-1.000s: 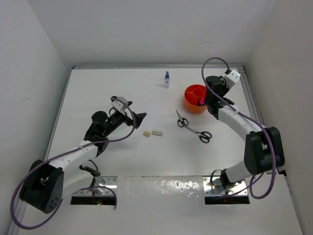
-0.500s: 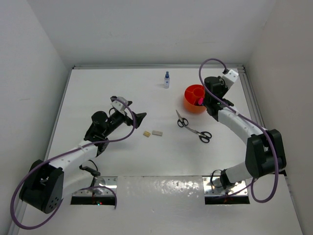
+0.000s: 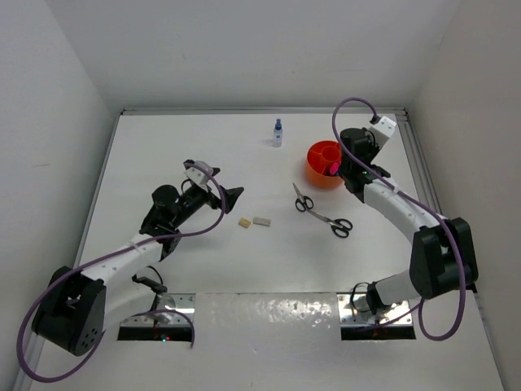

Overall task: Sort the stationery into containers
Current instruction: Place the pen in the storage box.

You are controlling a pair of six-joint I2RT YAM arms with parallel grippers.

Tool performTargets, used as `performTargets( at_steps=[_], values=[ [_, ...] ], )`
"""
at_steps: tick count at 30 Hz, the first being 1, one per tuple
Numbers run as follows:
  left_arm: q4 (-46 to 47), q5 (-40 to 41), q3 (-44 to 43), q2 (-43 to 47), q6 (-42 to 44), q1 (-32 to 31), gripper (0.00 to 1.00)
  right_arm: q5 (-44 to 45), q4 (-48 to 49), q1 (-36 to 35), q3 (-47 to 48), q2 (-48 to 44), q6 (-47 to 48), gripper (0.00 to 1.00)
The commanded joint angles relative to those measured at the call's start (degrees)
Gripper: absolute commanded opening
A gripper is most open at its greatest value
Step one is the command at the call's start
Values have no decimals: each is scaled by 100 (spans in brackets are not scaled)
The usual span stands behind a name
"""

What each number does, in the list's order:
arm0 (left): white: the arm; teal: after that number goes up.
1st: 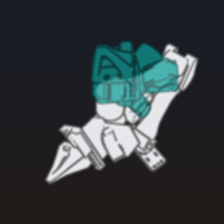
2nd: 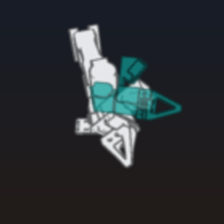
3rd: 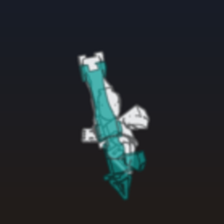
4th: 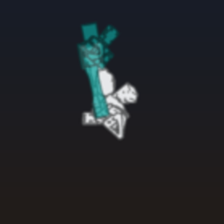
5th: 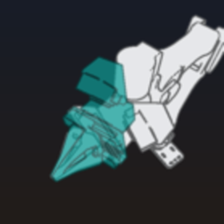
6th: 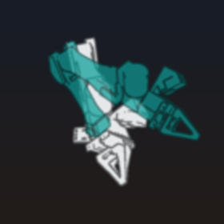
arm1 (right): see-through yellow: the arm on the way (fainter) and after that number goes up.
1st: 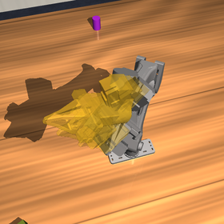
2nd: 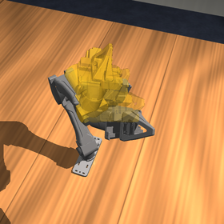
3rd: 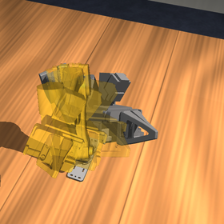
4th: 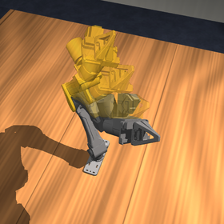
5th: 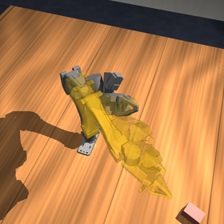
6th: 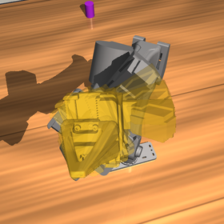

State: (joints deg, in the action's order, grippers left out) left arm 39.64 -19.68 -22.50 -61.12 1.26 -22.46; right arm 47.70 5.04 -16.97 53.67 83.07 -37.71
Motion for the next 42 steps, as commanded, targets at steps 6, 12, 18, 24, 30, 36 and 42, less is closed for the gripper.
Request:
performTargets(
  at_steps=[6, 12, 18, 24, 30, 36, 42],
  values=[
    [211, 17, 53, 197, 59, 40, 100, -51, -38, 18, 117, 122, -228, 0],
    [255, 17, 79, 206, 50, 49, 100, 28, -73, 71, 179, 263, -447, 0],
    [255, 43, 105, 206, 50, 40, 100, 266, -319, 80, 153, 403, -1018, 0],
    [255, 78, 123, 232, 85, 49, 100, 143, -205, -8, 12, 614, -1194, 0],
    [229, 96, 141, 267, 94, 66, 100, -217, 366, 18, -225, 667, -966, 0],
    [220, 114, 158, 285, 112, 84, 100, -297, 542, 27, -278, 649, -896, 0],
    [272, 140, 158, 285, 112, 84, 100, -472, 595, 115, -296, 790, -887, 0]
  ],
)
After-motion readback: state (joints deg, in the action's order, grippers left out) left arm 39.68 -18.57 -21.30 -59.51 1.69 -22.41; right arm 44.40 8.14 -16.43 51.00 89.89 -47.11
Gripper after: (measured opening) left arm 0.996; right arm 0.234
